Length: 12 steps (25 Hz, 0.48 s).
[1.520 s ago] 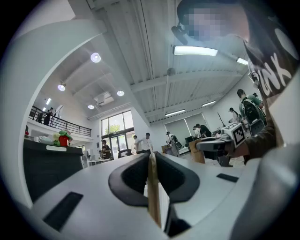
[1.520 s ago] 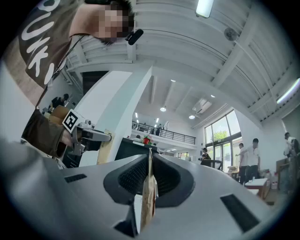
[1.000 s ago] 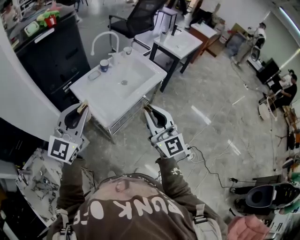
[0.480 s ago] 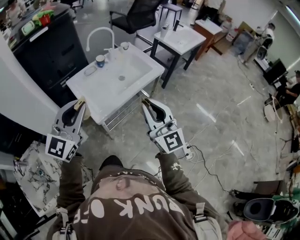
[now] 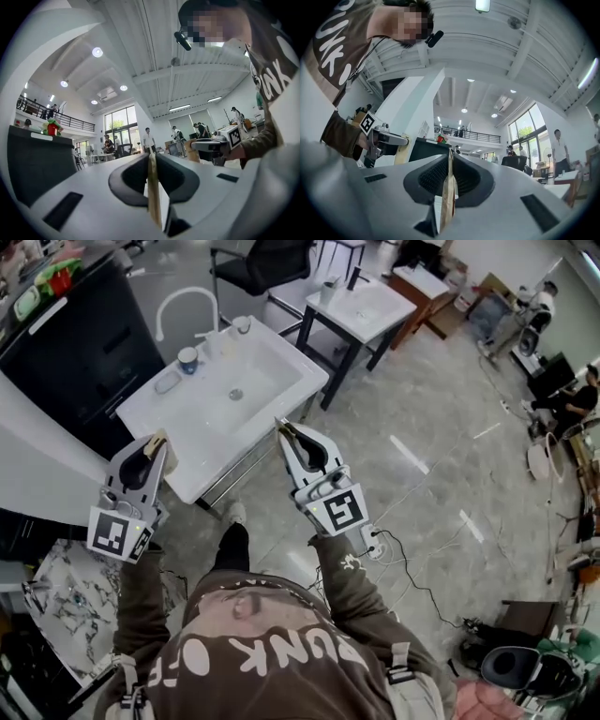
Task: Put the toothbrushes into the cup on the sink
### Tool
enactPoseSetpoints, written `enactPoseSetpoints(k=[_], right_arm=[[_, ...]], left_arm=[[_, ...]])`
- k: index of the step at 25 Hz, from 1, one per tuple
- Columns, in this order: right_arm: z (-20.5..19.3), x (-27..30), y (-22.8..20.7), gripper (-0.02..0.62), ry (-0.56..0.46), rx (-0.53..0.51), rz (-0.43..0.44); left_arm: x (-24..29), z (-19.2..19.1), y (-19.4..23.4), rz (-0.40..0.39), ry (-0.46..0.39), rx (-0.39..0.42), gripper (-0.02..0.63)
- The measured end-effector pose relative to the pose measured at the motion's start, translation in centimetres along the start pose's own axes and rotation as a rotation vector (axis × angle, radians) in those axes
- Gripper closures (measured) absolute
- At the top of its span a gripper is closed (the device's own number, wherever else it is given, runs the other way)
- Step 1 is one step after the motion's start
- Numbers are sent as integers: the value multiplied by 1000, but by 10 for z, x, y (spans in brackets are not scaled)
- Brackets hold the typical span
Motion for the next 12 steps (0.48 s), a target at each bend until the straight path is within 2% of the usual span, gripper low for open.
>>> enactPoseSetpoints(k=[8,12], right_arm=[[-93,112,-72,549,37,28,33],[-131,166,-110,549,69,12,29]], left_arm=[[73,-76,92,6,21,-48,563],[105,-102,139,16,27,-69,563]])
Point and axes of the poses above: the fingertips, and each gripper's own axes: x forward along the fingers, y to its left, z out of its top, the point moved 7 cm from there along -x, backward along the fingers, and after that the axes turned 8 degrees about -y, right-handed, at the moved point
